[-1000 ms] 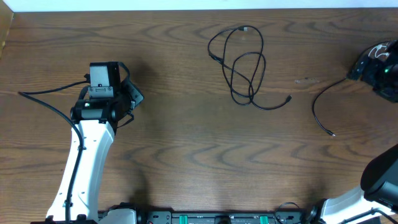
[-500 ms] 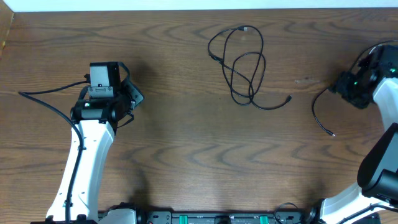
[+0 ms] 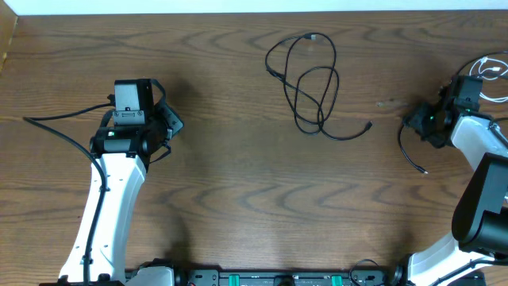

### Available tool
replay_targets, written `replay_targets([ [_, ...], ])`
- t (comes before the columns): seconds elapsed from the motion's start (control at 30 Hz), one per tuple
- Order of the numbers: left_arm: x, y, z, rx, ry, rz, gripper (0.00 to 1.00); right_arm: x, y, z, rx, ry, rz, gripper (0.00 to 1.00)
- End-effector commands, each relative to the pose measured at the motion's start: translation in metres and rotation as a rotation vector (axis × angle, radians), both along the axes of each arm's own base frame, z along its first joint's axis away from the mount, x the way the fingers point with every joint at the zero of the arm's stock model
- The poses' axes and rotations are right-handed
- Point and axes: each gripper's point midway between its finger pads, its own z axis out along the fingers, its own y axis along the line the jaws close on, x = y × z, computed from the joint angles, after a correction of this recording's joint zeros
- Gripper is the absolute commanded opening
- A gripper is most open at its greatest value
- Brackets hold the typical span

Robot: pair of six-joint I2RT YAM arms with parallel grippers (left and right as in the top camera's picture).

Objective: Untangle cables

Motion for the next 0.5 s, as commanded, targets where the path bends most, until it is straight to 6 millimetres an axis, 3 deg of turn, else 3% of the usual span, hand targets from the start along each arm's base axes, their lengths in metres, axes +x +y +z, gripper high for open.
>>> replay_targets([
  [0.0, -0.0022, 0.0036, -0.0021, 0.016, 0.008, 0.003, 0.15, -0.0018, -0.002, -0.0049, -0.003, 0.012, -0.029, 0.61],
  [0.47, -0.003, 0.0035, -0.0026, 0.015, 0.012, 0.003, 0.15, -0.0044, -0.0021, -0.0089, -0.041, 0.026, -0.027, 0.52],
])
